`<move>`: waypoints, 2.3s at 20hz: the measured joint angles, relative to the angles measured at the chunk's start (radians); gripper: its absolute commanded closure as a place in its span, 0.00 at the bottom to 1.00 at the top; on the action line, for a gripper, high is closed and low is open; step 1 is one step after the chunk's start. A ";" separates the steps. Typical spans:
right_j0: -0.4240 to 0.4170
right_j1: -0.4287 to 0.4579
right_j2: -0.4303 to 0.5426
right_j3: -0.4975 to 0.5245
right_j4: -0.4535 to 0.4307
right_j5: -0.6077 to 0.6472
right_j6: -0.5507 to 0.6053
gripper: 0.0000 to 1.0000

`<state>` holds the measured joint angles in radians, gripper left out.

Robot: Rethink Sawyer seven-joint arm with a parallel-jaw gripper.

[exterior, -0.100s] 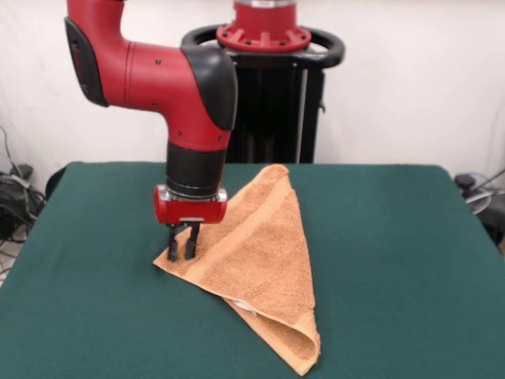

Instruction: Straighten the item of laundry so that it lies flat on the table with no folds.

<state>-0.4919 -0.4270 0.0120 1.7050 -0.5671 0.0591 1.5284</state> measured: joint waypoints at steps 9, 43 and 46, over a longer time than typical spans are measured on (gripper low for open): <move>-0.031 -0.006 0.025 -0.004 0.000 0.031 0.000 0.00; -0.059 -0.006 0.091 -0.027 0.052 0.180 0.000 1.00; -0.057 -0.006 0.089 -0.027 0.052 0.180 0.000 1.00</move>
<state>-0.5486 -0.4329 0.1007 1.6781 -0.5152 0.2388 1.5284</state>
